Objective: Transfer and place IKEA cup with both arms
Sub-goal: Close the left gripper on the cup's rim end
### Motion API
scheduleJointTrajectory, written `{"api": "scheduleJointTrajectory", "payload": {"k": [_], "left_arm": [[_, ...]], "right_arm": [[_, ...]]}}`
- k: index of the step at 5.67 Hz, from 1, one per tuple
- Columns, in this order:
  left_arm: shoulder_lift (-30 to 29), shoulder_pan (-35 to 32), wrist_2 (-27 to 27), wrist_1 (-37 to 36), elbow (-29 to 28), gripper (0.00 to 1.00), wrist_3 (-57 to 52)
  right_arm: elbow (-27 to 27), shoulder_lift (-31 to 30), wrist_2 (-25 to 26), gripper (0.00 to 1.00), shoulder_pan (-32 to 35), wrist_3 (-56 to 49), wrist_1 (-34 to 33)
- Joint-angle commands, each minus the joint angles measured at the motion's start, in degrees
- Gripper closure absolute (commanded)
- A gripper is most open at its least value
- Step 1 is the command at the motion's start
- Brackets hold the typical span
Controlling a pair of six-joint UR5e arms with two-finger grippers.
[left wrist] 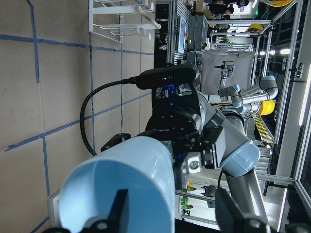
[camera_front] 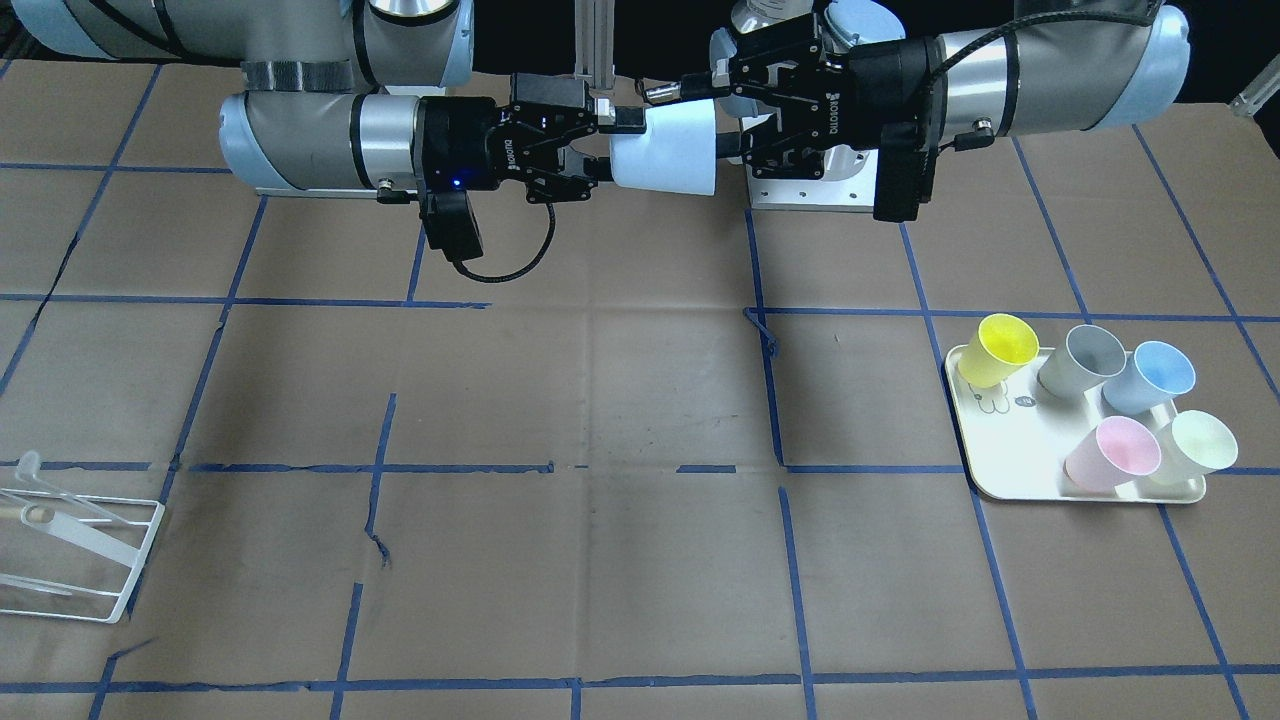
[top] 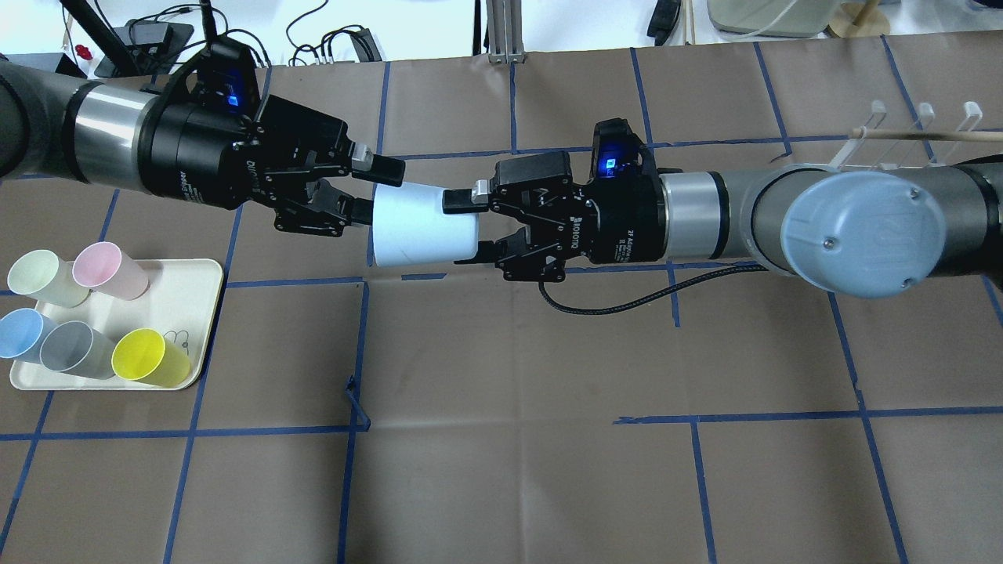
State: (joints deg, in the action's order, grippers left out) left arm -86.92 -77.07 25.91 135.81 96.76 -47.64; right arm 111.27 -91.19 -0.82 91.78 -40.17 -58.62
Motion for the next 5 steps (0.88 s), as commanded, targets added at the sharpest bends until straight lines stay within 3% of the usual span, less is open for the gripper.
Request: {"api": "scheduleJointTrajectory", "payload": {"k": [1,2,3,4,5], "left_arm": [[0.5,-0.1,-0.1,0.1,1.1,0.38,0.0],[0.6,-0.1,0.4,-0.3,1.1,0.55,0.0],[0.7,-0.1,0.5,-0.4,0.5,0.90,0.1],[0.7,-0.1,0.5,-0.2,0.5,1.00,0.1],[0.7,-0.1,0.5,-0.4,0.5,1.00,0.1]], "right_arm": [[0.0,0.0,-0.1,0.60,0.0,0.0,0.0],[0.0,0.0,-0.1,0.60,0.0,0.0,0.0],[0.0,0.0,-0.1,0.60,0.0,0.0,0.0],[0.0,0.0,-0.1,0.60,0.0,0.0,0.0],[0.0,0.0,0.0,0.60,0.0,0.1,0.0]]}}
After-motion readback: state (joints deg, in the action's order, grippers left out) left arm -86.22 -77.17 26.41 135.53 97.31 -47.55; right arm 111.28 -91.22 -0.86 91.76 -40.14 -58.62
